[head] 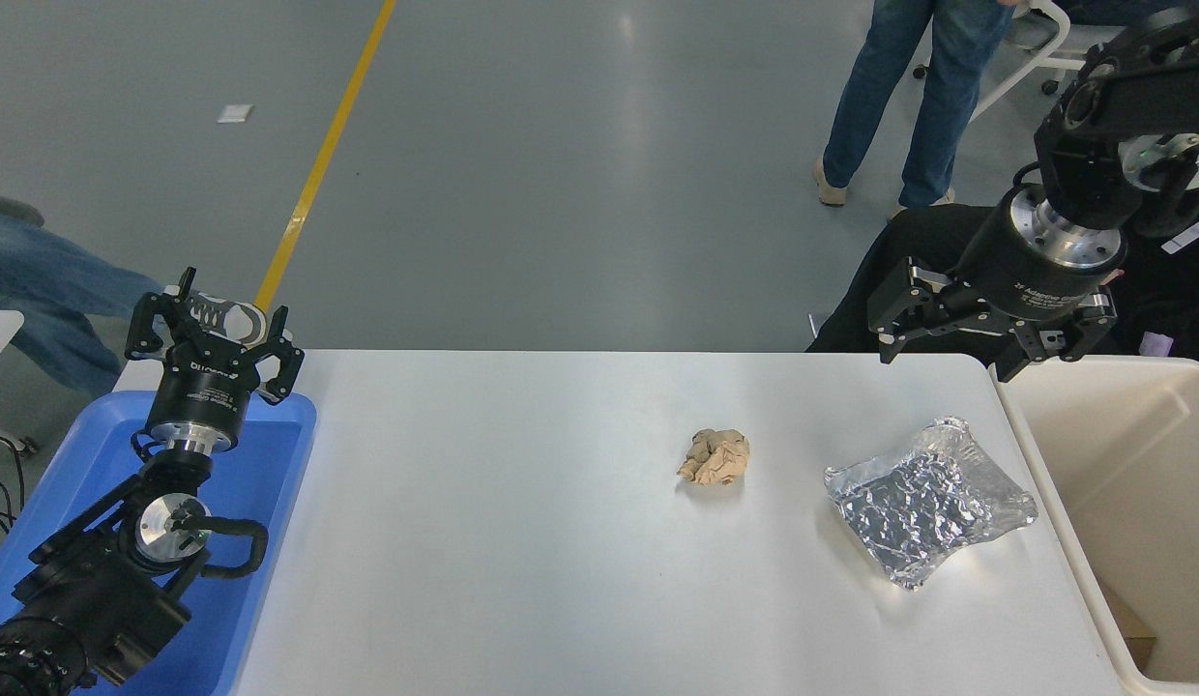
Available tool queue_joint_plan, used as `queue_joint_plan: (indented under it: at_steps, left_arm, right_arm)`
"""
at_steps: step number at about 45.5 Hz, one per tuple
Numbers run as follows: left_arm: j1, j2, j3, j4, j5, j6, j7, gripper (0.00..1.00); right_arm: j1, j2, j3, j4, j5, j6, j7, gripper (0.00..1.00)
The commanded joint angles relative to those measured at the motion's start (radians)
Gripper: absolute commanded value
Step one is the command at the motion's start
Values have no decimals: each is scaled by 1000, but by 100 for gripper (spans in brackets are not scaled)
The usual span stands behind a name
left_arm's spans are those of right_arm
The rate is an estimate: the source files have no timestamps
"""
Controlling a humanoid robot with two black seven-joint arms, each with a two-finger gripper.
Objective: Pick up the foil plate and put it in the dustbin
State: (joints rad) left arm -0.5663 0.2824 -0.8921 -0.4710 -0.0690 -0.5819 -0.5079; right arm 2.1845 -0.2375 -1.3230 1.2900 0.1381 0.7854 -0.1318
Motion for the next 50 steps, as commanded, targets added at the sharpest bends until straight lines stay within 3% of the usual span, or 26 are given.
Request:
queue_joint_plan:
  at_steps: [1, 50]
  left_arm:
    - [0, 1, 5, 0, 2, -1, 2, 99]
    - [-1, 1, 5, 0, 0, 1, 2, 99]
  right_arm:
    - [-12, 0, 4, 0, 0, 0, -2, 100]
    - [0, -26, 42, -1, 2, 0, 0, 100]
